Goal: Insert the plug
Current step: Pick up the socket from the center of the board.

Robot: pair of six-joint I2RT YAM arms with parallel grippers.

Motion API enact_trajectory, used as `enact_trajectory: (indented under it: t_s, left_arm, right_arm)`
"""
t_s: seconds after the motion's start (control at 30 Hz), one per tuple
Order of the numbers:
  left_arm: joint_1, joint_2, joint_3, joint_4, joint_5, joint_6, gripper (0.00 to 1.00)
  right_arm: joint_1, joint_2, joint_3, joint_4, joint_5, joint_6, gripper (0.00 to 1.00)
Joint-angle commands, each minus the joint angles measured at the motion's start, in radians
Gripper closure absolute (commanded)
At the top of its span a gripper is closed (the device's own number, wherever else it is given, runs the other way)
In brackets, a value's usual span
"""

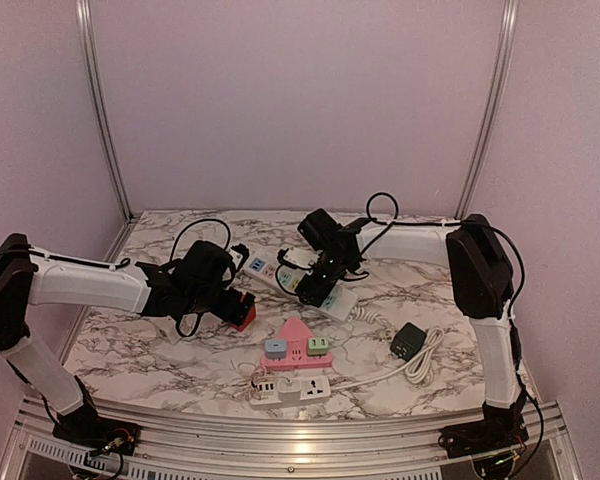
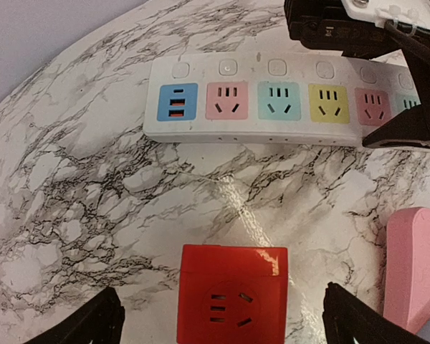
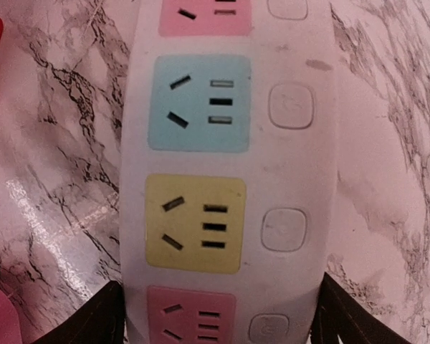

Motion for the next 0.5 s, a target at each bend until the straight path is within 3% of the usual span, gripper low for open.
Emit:
enact_trajectory:
  t_s: [0.0, 0.47]
  left_arm:
    - [0.026, 0.060, 0.058, -0.074, 0.104, 0.032, 0.01]
    - [0.079, 0.119, 0.057, -0.129, 0.115, 0.021, 0.09]
  right_arm:
    - [-0.011, -0.006, -0.052, -0.138, 0.078, 0.013, 0.21]
    - [-0.010, 0.002, -0.018, -0.138, 0.063, 0.037, 0.16]
